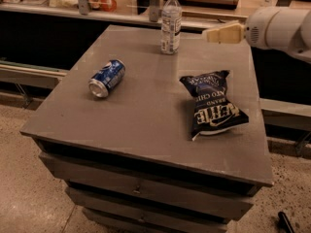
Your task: Move blue plastic bottle near blue chip bag
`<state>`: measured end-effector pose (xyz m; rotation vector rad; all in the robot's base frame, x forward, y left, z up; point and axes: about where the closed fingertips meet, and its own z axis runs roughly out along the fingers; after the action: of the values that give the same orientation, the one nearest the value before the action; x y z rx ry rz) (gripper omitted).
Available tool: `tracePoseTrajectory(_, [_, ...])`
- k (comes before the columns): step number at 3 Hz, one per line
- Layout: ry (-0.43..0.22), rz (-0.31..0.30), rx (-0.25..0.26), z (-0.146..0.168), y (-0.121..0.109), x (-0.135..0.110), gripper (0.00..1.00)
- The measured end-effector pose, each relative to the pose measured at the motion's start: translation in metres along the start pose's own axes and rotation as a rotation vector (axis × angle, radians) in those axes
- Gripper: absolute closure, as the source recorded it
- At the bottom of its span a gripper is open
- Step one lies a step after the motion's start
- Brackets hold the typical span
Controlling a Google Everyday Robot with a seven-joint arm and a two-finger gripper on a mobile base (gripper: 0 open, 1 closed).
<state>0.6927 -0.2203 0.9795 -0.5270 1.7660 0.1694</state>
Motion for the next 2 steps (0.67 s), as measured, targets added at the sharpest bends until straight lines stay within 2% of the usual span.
tracePoseTrajectory(1, [-0.061, 0.041, -0.068, 0.039, 0.008, -0.003, 0.0])
tracePoseTrajectory(2, [-0.096, 0.013, -0.166, 0.079, 0.01, -0.001, 0.0])
